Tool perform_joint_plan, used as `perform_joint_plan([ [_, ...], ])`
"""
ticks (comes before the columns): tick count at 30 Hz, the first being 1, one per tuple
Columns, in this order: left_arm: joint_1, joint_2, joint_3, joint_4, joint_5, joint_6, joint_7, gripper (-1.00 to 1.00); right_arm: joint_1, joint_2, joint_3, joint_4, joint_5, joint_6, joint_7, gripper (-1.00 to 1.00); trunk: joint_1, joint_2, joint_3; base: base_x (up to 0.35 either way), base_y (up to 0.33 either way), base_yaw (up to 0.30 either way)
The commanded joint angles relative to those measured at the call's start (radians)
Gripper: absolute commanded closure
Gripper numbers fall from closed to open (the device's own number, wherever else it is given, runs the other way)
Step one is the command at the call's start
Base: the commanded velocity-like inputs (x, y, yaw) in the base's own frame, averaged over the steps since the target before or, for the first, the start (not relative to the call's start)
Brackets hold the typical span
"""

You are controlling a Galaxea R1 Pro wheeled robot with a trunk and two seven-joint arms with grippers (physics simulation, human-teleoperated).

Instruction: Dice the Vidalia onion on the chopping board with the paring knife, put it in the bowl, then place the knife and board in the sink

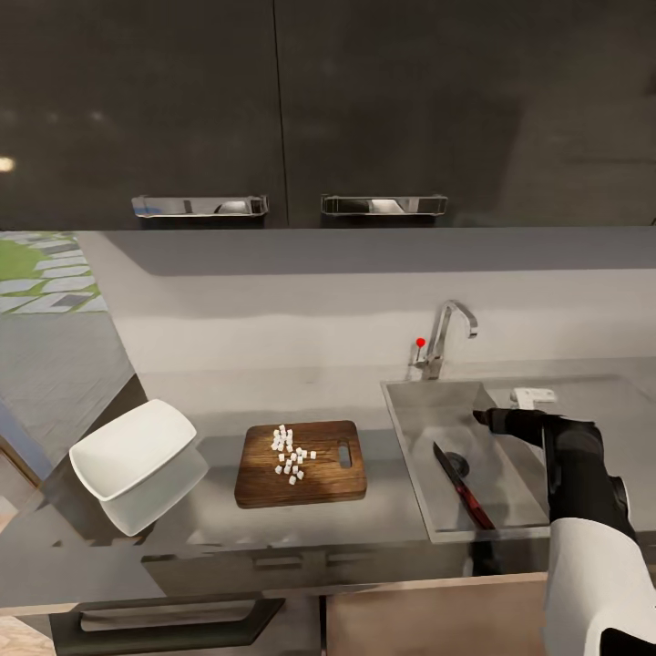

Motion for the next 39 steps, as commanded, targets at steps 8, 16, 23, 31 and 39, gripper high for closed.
perform_joint_plan([
  [8, -0.002, -0.001, -0.005, 0.004, 0.004, -0.006, 0.0, -1.0, -0.001, 0.009, 0.0, 0.002, 0.034, 0.005, 0.016, -1.0, 0.0, -0.001, -0.002, 0.0, 0.0, 0.0],
  [16, -0.002, -0.001, -0.005, 0.004, 0.004, -0.006, 0.0, -1.0, -0.001, 0.016, -0.001, 0.013, 0.035, 0.004, 0.016, -1.0, 0.0, -0.001, -0.002, 0.0, 0.0, 0.0],
  [23, -0.002, -0.006, -0.006, 0.003, 0.002, -0.006, 0.0, -1.0, -0.001, 0.038, 0.001, 0.022, 0.035, 0.004, 0.014, -1.0, 0.0, -0.001, -0.002, 0.0, 0.0, 0.0],
  [31, -0.002, -0.048, -0.004, 0.0, 0.004, -0.007, -0.002, -1.0, -0.001, 0.072, 0.004, 0.026, 0.036, 0.001, -0.003, -1.0, 0.0, -0.001, -0.002, 0.0, 0.0, 0.0],
  [39, -0.002, -0.037, -0.004, 0.001, 0.006, -0.043, -0.057, -1.0, -0.001, 0.074, 0.051, 0.035, 0.036, 0.0, -0.003, -1.0, 0.0, -0.001, -0.002, -0.022, 0.07, 0.0],
])
